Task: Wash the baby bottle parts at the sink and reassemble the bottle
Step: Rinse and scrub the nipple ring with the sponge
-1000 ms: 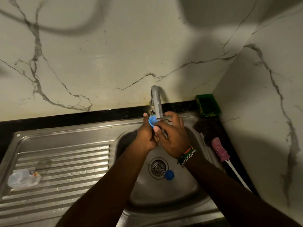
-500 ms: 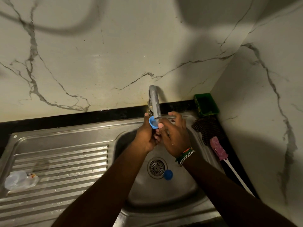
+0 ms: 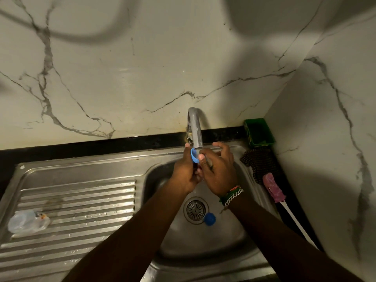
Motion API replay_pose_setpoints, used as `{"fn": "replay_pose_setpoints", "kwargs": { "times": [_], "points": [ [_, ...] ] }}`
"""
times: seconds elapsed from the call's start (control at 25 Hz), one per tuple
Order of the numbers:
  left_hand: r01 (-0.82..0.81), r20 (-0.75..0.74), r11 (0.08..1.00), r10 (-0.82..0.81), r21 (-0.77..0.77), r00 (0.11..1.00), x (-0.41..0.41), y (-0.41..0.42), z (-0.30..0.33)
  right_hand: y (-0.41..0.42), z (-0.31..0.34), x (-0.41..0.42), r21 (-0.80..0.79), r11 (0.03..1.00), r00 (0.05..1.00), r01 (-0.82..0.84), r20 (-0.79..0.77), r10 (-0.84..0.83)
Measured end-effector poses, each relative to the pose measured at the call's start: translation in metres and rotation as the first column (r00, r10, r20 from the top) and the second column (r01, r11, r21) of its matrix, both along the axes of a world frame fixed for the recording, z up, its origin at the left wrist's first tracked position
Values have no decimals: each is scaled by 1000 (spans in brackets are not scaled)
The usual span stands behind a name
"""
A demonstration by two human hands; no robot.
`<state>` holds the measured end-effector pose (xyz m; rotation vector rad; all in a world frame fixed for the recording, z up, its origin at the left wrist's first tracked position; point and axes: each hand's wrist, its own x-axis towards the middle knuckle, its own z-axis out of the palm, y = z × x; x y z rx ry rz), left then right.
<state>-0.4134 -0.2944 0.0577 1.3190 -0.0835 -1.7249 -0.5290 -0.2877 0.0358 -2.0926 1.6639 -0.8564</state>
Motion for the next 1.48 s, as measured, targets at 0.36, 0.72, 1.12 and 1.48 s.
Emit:
{"fn": "replay_pose_setpoints", "kwargs": {
  "times": [0.36, 0.72, 1.12, 1.48],
  "points": [
    [-111, 46, 994, 111, -8, 993, -16, 15, 1, -7, -12, 18, 321, 943, 823, 90, 509, -252],
    [-108, -14, 994, 109, 32, 994, 3, -2, -10, 1, -4, 5, 203, 978, 965, -34, 260, -20],
    [-39, 114, 999, 38, 7, 993, 14, -3, -17, 16, -6, 7, 151, 973, 974, -176, 166, 151],
    [119, 716, 948, 138, -296, 684, 7, 32, -34, 12, -26, -22, 412, 911, 938, -21, 323, -124]
  ]
}}
